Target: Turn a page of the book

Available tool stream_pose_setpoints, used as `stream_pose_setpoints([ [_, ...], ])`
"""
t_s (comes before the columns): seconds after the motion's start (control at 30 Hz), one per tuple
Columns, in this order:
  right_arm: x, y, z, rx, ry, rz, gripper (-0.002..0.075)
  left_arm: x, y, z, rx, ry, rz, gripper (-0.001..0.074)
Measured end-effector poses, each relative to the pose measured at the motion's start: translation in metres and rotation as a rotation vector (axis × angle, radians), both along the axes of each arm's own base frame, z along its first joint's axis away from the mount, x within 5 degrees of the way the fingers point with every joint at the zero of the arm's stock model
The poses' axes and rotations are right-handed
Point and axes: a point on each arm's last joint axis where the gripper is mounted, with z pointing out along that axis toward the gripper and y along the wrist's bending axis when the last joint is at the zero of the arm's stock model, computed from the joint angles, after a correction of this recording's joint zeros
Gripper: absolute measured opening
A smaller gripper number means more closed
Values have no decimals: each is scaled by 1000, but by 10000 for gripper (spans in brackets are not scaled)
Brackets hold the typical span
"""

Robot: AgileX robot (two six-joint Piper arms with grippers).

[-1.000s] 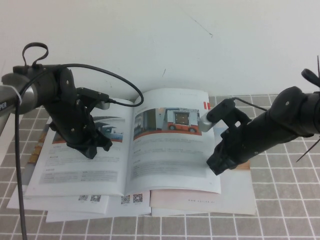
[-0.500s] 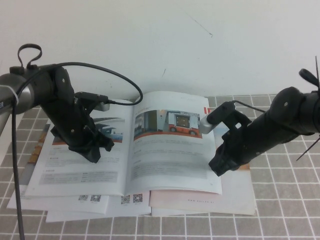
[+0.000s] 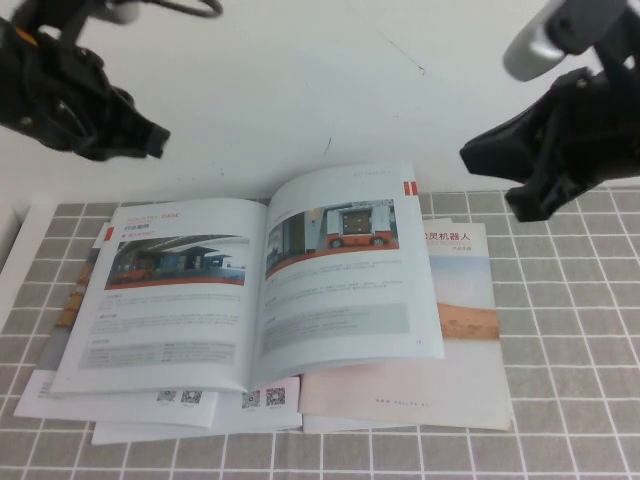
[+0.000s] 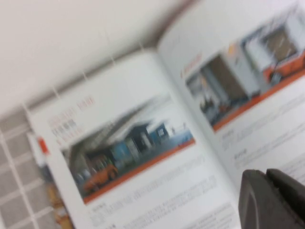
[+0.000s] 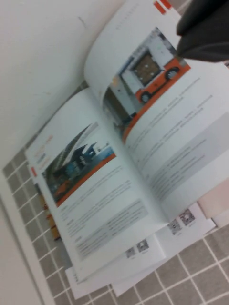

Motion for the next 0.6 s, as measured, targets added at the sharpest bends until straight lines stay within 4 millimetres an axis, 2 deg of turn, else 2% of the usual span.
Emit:
stream_pose_setpoints([
  [0.17,-48,-18,44,-6,-99,50,-1,-55,10,58,-27,-194,3,-4],
  [0.33,-84,-39,60,-92,-87,14,-1,-107,19,90,-35,-287,-11,-4],
  [0.47,-107,-61,66,-186,-47,-99,-1,-150,25,103,-36,-323,-25,-4],
  [0.6,-133,-83,70,-259,0,-209,-1,-189,32,93,-49,-333,-18,-4],
])
